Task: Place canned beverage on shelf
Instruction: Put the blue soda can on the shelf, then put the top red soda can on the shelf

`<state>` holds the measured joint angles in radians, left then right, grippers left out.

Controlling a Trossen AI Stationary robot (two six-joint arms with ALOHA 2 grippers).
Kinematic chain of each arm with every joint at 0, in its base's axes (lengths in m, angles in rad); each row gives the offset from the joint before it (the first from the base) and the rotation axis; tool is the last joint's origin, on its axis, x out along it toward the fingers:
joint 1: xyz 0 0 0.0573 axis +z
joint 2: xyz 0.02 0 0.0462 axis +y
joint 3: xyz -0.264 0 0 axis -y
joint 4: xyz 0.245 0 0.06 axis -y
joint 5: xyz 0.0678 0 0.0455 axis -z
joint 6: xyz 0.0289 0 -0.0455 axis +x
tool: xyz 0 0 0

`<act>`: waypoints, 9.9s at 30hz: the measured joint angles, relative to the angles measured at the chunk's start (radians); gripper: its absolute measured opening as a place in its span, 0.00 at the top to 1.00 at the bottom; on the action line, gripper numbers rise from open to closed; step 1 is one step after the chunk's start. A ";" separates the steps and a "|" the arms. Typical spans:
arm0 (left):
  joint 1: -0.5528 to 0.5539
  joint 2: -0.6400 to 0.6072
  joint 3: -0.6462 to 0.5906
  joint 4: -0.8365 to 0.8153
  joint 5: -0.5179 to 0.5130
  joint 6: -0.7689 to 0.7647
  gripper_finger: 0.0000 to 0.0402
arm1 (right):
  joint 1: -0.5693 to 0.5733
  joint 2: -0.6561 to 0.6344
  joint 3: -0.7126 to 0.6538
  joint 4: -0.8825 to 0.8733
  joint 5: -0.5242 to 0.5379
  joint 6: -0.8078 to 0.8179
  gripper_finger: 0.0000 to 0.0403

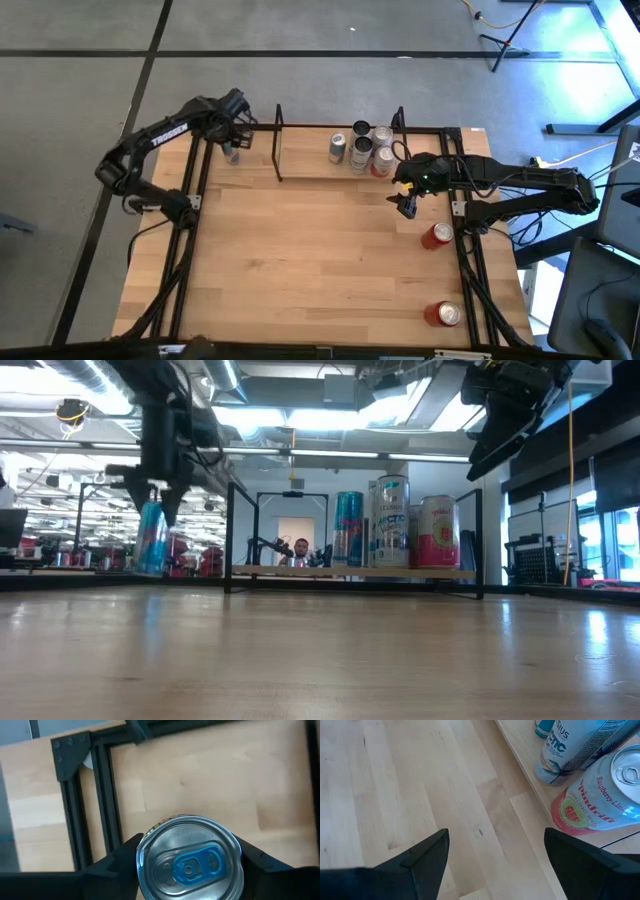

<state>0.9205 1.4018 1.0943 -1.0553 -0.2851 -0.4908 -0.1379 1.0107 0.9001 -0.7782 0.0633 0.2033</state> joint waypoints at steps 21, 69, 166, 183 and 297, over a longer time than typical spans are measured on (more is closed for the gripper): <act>-0.725 -0.308 0.001 -0.062 0.150 -0.468 0.50 | 0.000 0.002 0.000 0.078 -0.040 0.027 0.23; -0.998 0.358 0.738 0.377 -0.101 -0.244 0.48 | 0.195 0.137 -0.002 0.523 -0.011 0.216 0.96; -0.678 0.639 0.738 0.353 -0.221 -0.005 0.17 | 0.059 -0.064 -0.012 0.019 0.116 0.194 0.96; -0.791 0.350 0.738 0.246 -0.168 0.167 0.16 | 0.111 -0.084 0.078 -0.067 0.033 0.133 0.96; -1.068 -0.111 0.185 0.160 0.123 0.127 0.16 | 0.282 1.036 0.880 -0.473 -0.014 0.049 0.29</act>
<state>-0.1474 1.2904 1.2796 -0.8957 -0.1624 -0.3637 0.1436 2.0472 1.7798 -1.2516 0.0492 0.2523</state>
